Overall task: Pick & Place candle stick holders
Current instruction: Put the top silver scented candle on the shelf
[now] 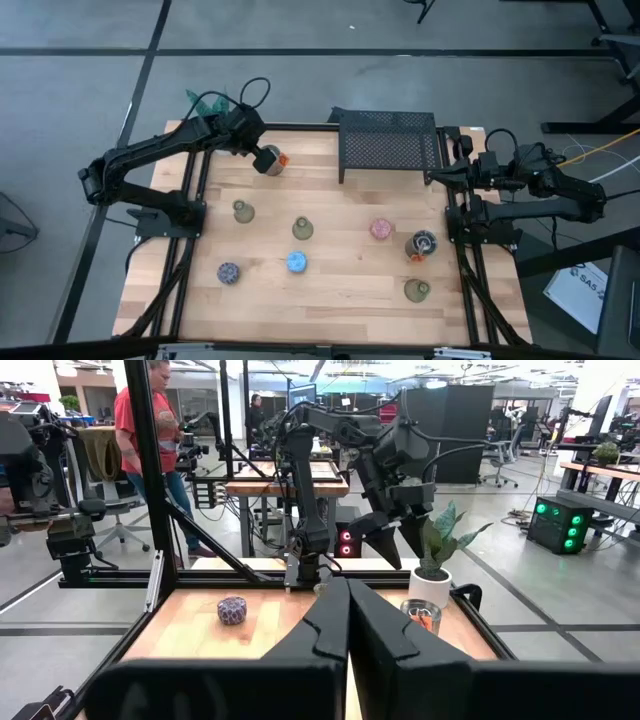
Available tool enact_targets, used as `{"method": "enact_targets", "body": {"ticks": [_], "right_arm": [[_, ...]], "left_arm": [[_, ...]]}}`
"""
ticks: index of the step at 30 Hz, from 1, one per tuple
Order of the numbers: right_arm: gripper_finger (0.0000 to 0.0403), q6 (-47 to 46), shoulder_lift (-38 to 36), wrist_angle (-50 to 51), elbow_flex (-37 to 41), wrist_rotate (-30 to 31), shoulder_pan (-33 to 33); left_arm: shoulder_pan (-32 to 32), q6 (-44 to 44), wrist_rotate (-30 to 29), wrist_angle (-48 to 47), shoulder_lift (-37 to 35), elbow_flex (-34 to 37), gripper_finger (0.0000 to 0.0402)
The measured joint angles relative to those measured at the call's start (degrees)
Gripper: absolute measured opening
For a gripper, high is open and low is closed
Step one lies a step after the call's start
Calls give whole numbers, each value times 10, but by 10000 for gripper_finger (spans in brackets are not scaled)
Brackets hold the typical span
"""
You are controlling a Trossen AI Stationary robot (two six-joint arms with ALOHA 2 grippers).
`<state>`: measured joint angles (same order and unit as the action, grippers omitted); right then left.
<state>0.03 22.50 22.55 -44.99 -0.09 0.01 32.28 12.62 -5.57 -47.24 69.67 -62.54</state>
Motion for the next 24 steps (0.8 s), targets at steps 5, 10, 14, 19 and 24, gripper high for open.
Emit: {"method": "enact_targets", "body": {"ticks": [5,10,14,19,24], "right_arm": [[7,0,0,0,0,0,0],[7,0,0,0,0,0,0],[7,0,0,0,0,0,0],[7,0,0,0,0,0,0],[7,0,0,0,0,0,0]], "left_arm": [[2,16,-9,-10,0,0,361],[2,17,-1,-28,0,0,361],[2,22,0,-30,6,12,361],[2,25,6,-32,32,22,361],[2,34,7,-31,69,23,361]]}}
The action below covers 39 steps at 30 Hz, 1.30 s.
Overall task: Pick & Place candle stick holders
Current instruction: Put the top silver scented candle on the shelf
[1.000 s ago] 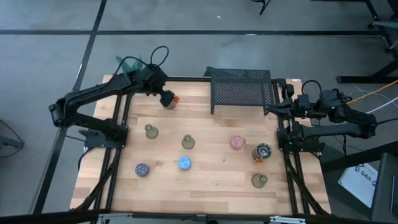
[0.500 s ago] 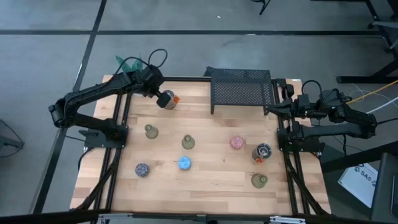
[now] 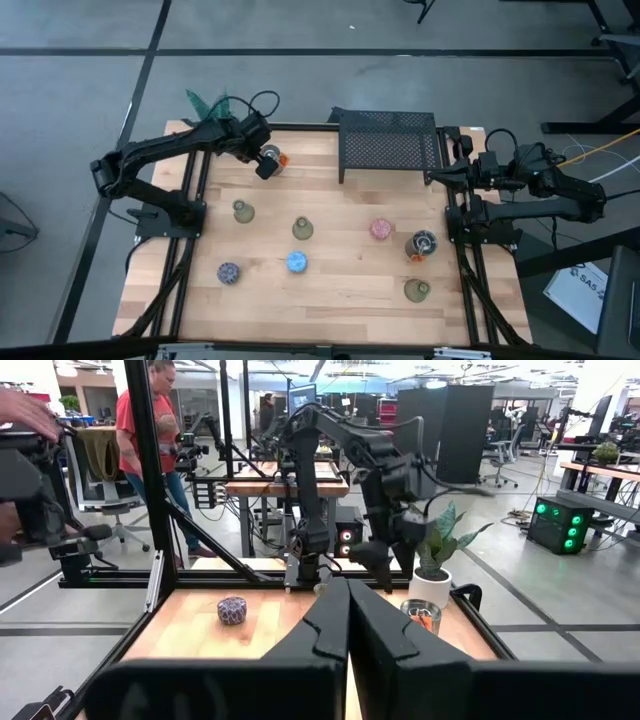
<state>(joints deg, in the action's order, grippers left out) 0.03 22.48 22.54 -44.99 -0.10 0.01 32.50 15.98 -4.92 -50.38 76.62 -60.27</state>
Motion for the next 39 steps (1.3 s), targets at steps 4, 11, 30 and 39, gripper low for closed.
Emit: {"method": "enact_targets", "body": {"ticks": [4,11,30,39], "right_arm": [[7,0,0,0,0,0,0],[7,0,0,0,0,0,0],[7,0,0,0,0,0,0],[7,0,0,0,0,0,0]], "left_arm": [[3,12,10,0,27,0,361],[14,12,30,0,57,0,362],[44,12,4,13,59,1,362],[20,10,-33,21,59,0,362]]}}
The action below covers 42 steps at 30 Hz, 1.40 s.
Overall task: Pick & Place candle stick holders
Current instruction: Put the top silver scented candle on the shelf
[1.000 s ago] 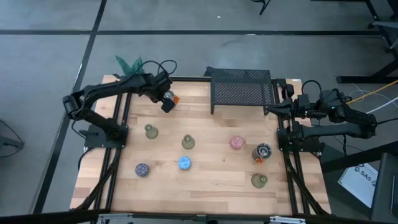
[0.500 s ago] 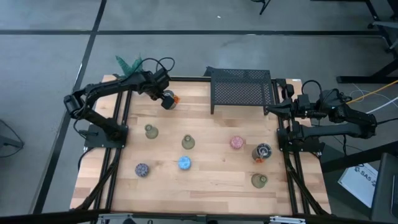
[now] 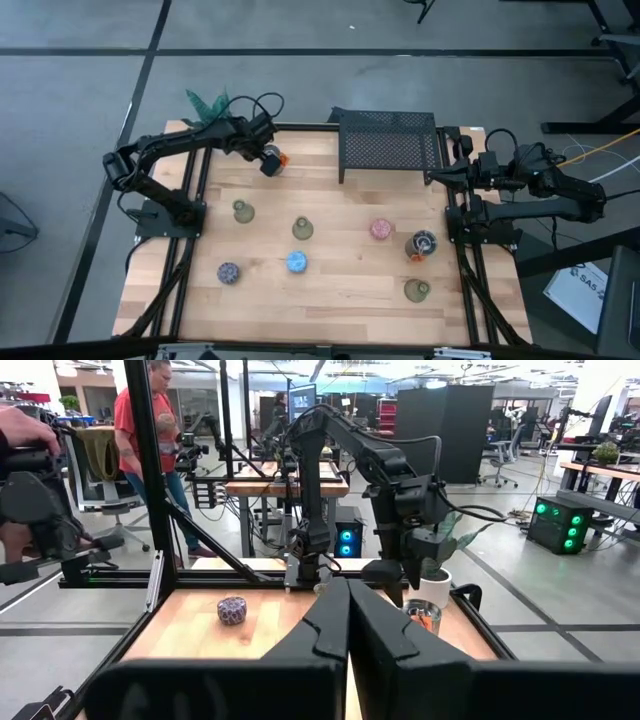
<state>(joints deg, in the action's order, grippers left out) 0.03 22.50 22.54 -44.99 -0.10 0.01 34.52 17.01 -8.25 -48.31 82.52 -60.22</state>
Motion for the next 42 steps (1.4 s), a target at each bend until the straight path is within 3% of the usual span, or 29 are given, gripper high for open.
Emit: {"method": "enact_targets", "body": {"ticks": [10,20,27,42], "right_arm": [[7,0,0,0,0,0,0],[7,0,0,0,0,0,0],[7,0,0,0,0,0,0],[7,0,0,0,0,0,0]], "left_arm": [[-22,26,8,4,-6,11,362],[-56,87,-9,82,-80,127,362],[-57,88,-41,161,-85,178,361],[-53,98,-31,210,-85,182,367]]}}
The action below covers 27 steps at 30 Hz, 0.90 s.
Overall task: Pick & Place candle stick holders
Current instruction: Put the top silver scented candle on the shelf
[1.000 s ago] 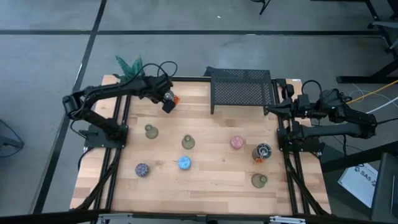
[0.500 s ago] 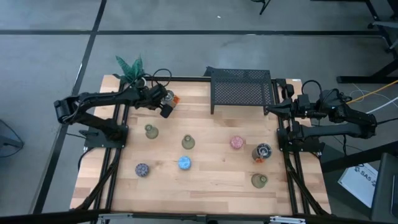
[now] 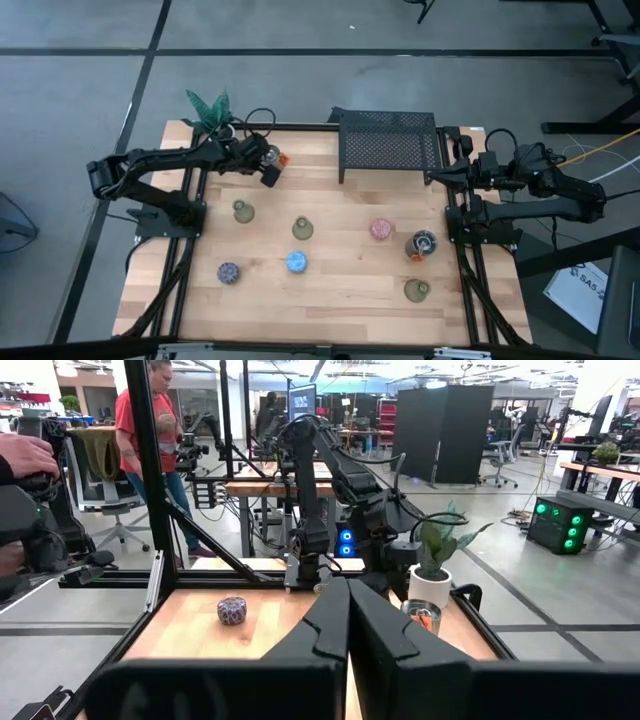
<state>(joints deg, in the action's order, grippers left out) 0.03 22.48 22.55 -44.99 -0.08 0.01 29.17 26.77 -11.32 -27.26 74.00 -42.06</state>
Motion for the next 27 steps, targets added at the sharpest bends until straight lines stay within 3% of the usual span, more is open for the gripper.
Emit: {"method": "enact_targets", "body": {"ticks": [3,10,16,21,27], "right_arm": [[7,0,0,0,0,0,0],[7,0,0,0,0,0,0],[7,0,0,0,0,0,0],[7,0,0,0,0,0,0],[7,0,0,0,0,0,0]], "left_arm": [[2,13,19,4,0,0,381],[16,31,146,3,0,0,398],[17,22,146,-31,0,-18,398],[17,1,105,-79,0,-55,397],[23,-122,99,-144,0,-115,397]]}}
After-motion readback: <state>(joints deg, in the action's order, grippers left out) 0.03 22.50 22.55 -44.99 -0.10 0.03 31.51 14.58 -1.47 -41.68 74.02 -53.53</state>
